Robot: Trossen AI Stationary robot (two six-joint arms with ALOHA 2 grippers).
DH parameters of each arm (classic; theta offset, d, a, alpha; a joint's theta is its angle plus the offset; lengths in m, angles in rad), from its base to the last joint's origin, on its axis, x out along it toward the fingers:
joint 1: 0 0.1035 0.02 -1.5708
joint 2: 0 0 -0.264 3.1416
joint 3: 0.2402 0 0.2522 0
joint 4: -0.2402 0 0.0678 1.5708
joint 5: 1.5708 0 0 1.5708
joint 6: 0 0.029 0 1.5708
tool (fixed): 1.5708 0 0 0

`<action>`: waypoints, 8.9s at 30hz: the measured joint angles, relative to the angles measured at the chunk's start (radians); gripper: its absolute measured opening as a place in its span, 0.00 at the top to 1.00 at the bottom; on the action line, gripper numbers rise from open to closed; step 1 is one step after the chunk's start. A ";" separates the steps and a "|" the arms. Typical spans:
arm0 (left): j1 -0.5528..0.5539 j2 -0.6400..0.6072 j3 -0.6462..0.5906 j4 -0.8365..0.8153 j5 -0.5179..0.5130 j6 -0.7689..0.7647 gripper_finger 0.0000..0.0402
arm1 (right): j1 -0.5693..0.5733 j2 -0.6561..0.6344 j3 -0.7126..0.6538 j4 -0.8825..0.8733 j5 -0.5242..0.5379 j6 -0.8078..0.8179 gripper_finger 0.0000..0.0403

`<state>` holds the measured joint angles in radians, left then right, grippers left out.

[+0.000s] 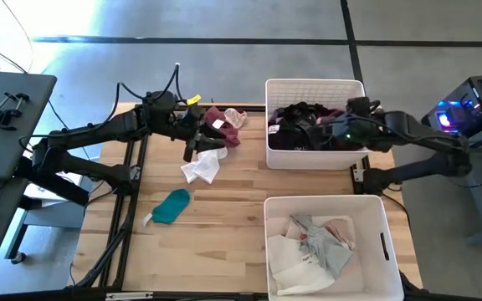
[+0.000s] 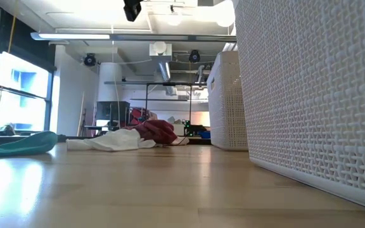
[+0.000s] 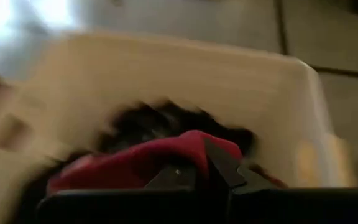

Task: Sort clothes
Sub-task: Put the red sock into the top bin, then put the red shirt into the top bin, then put the white striped sock into the bottom bin

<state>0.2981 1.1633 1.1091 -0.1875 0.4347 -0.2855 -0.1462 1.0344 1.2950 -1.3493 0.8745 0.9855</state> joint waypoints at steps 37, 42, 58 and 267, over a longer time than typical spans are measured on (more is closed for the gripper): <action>0.423 0.674 0.000 -0.301 -0.426 0.094 0.62 | 0.228 0.224 0.000 0.680 -0.211 -0.208 0.55; 0.431 0.711 0.000 -0.284 -0.410 0.167 0.83 | 0.247 0.250 0.000 0.680 -0.192 -0.201 0.55; 0.383 0.174 0.001 -0.243 -0.248 0.171 1.00 | 0.244 0.241 0.000 0.684 -0.188 -0.225 0.55; 0.146 0.306 0.006 -0.225 -0.418 0.301 1.00 | 0.239 0.158 0.000 0.646 -0.208 -0.183 0.52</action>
<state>0.4444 1.4690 1.1147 -0.4127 0.0166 0.0150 0.0929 1.1919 1.2945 -0.7032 0.6663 0.8028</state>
